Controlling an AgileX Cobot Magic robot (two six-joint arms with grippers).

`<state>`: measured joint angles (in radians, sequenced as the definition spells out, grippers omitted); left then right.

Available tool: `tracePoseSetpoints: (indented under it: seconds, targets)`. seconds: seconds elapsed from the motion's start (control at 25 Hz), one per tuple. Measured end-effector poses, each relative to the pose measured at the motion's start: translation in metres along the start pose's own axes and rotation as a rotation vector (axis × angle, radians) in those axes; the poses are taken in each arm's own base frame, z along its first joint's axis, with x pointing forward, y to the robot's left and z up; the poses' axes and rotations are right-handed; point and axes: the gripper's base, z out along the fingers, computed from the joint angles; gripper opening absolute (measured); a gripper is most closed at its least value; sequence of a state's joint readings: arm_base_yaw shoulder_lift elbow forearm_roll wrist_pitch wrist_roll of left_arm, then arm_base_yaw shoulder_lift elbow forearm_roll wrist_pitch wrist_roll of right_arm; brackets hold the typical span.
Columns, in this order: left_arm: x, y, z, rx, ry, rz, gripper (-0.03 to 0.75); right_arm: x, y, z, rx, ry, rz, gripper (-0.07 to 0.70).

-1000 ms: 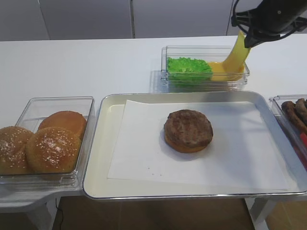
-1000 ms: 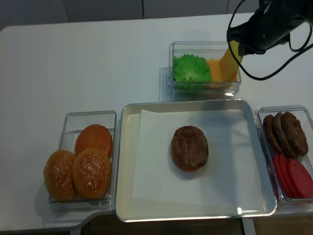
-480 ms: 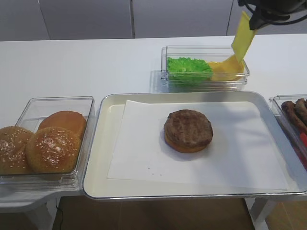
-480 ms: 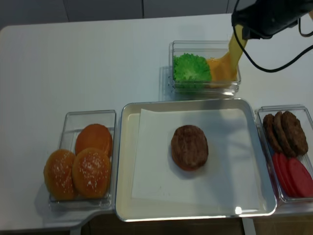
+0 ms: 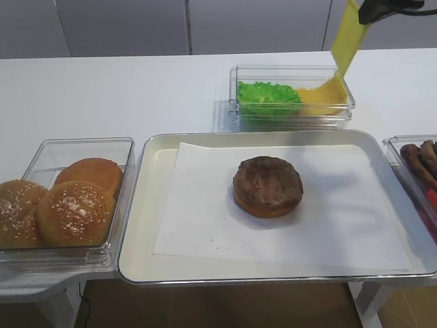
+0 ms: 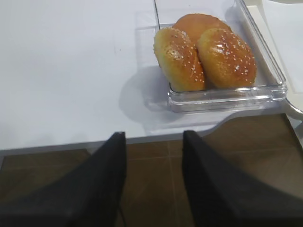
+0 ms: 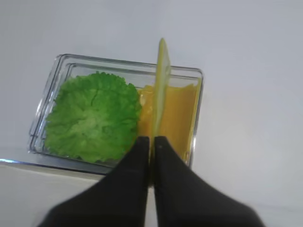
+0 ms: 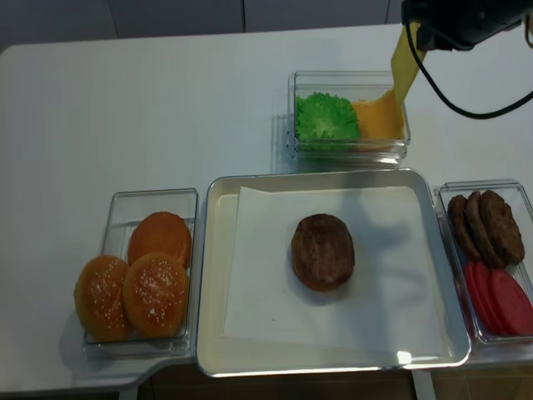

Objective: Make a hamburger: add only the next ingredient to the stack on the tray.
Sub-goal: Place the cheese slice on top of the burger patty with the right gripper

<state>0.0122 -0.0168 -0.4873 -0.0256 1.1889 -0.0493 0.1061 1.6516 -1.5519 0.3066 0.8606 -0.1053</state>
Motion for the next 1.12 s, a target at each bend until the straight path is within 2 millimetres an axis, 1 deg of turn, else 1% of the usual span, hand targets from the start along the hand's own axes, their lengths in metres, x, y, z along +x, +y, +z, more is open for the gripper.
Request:
tracePoseSetpoints:
  seconds: [0.12, 0.32, 0.48, 0.6, 0.76, 0.88, 1.0, 1.12]
  targets:
    - [0.0, 0.0, 0.0, 0.0, 0.0, 0.0, 0.299, 0.002, 0.004, -0.012, -0.014, 0.009, -0.003, 0.008]
    - [0.0, 0.0, 0.0, 0.0, 0.0, 0.0, 0.298, 0.003, 0.015, -0.04, -0.061, -0.023, -0.014, 0.008]
    - [0.0, 0.0, 0.0, 0.0, 0.0, 0.0, 0.298, 0.015, 0.023, -0.055, -0.128, -0.019, -0.01, 0.008]
    - [0.0, 0.0, 0.0, 0.0, 0.0, 0.0, 0.298, 0.028, 0.027, -0.062, -0.172, -0.005, -0.009, 0.008]
    - [0.0, 0.0, 0.0, 0.0, 0.0, 0.0, 0.298, 0.045, 0.032, -0.069, -0.224, 0.011, 0.005, 0.008]
    - [0.0, 0.0, 0.0, 0.0, 0.0, 0.0, 0.298, 0.058, 0.034, -0.07, -0.263, 0.039, 0.006, 0.008]
    - [0.0, 0.0, 0.0, 0.0, 0.0, 0.0, 0.298, 0.071, 0.037, -0.065, -0.308, 0.075, 0.015, 0.008]
    - [0.0, 0.0, 0.0, 0.0, 0.0, 0.0, 0.298, 0.082, 0.047, -0.059, -0.342, 0.11, -0.022, 0.008]
